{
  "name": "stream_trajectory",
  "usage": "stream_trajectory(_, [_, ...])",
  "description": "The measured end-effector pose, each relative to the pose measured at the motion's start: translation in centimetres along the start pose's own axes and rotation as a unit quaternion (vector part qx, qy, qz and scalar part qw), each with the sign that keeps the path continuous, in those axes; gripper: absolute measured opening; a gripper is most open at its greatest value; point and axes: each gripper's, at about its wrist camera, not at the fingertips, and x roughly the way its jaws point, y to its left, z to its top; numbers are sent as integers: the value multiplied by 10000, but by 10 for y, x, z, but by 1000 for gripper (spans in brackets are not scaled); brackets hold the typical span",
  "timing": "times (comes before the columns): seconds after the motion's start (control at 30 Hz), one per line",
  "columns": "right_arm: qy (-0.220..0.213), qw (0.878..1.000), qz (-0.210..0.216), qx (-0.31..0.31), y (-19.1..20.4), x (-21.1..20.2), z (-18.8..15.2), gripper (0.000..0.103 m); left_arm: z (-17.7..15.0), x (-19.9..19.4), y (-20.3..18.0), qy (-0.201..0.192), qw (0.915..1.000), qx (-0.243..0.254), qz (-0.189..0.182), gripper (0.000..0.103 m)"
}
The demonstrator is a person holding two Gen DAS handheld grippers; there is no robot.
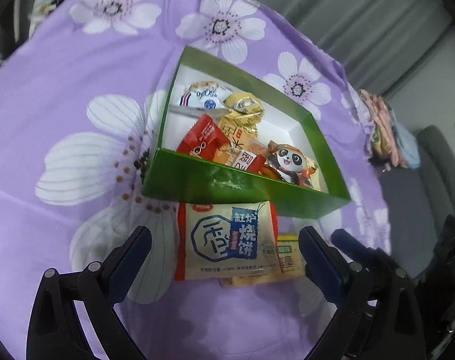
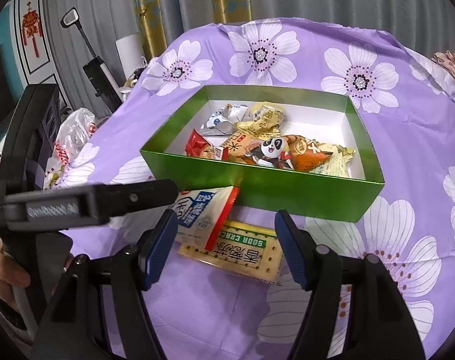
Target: Organize snacks
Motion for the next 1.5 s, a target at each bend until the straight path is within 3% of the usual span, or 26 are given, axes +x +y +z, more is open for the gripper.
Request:
stream_trajectory(0.3, [152, 9999, 19, -26, -4, 10, 0, 64, 1, 12, 21, 328, 9955, -591, -670, 98])
stream_trajectory(0.5, [331, 9991, 146, -224, 4, 23, 2, 53, 0, 23, 30, 584, 9897, -857, -985, 98])
stream_trajectory(0.83, [666, 9961, 391, -419, 10, 47, 1, 13, 2, 31, 30, 695, 9883, -852, -1058, 98])
stream_trajectory(1.0, [784, 9952, 574, -106, -5, 53, -1, 12, 1, 34, 27, 737, 9886, -741, -1083, 98])
stream_trajectory(1.13, [819, 9915, 930, 392, -18, 57, -2, 20, 1, 34, 24, 633, 9933, -638, -730, 79])
stream_trajectory(1.2, [787, 9891, 1100, 578, -22, 56, -3, 33, 1, 33, 24, 576, 9956, -547, -506, 70])
stream_trajectory(1.27, [773, 9894, 1124, 504, -18, 56, -3, 46, 0, 34, 26, 558, 9960, -539, -440, 64])
stream_trajectory(1.33, [771, 9905, 1091, 317, -10, 56, -2, 51, 1, 34, 26, 549, 9963, -521, -414, 62])
stream_trajectory(1.5, [886, 9920, 849, -300, 7, 63, 2, 49, 0, 38, 27, 595, 9957, -525, -481, 49])
